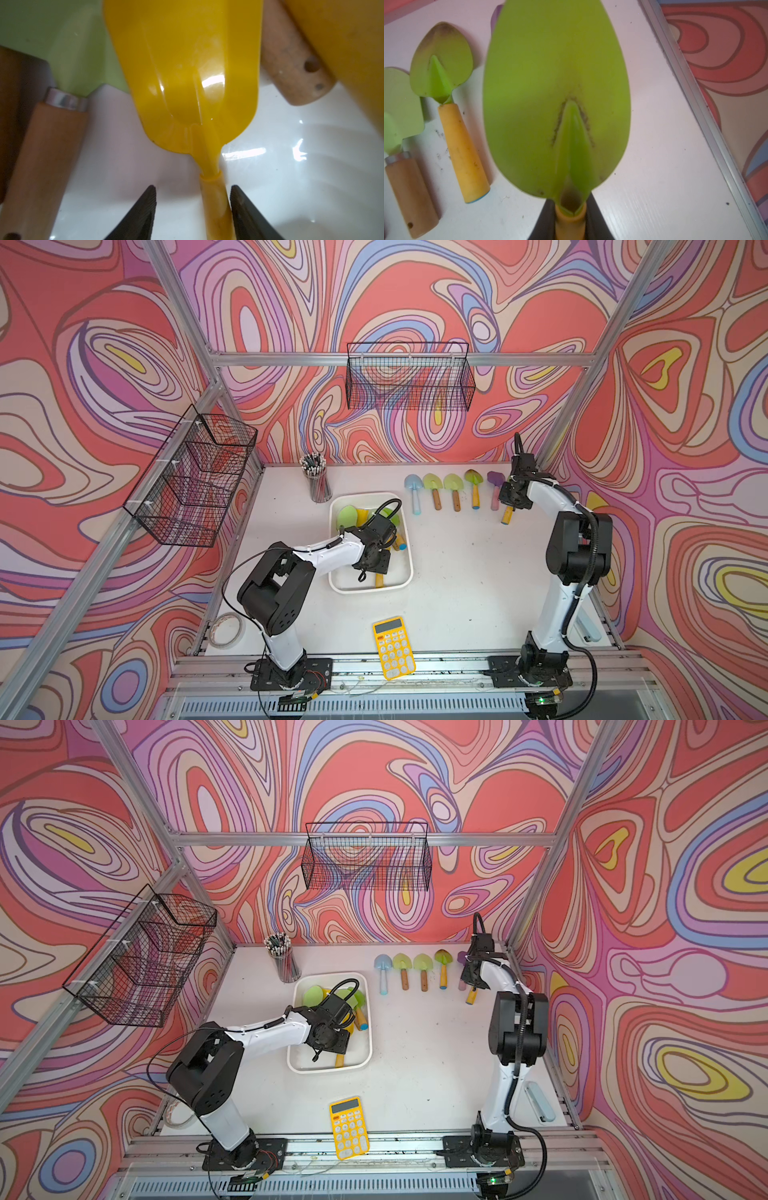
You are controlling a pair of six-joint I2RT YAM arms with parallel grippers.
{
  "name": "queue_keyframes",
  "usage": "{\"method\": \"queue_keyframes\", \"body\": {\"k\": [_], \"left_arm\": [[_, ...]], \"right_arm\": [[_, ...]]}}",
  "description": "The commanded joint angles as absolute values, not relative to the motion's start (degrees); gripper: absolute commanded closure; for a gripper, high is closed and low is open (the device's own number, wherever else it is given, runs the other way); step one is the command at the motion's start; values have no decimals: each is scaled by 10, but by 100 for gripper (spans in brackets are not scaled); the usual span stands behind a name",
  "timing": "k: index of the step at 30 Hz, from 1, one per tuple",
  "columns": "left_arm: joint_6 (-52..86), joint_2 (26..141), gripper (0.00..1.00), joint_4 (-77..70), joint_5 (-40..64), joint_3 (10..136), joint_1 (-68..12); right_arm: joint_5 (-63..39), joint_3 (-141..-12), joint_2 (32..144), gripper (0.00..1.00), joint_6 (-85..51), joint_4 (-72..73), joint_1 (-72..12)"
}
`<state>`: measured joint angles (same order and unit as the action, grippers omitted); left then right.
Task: Take the shovel out of the storage box
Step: Adjust the shovel in the storage box.
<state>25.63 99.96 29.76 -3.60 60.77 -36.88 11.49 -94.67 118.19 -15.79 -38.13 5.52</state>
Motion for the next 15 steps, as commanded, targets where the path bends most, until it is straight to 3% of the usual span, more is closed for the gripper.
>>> {"method": "queue_keyframes", "body": {"k": [1, 15], "left_arm": [[246, 994, 40, 332, -80, 606, -372], [257, 929, 40, 312, -45, 571, -372]], "right_arm": [[155, -978, 1210, 89, -145, -401, 64], [190, -1139, 1352, 89, -129, -456, 93]]}}
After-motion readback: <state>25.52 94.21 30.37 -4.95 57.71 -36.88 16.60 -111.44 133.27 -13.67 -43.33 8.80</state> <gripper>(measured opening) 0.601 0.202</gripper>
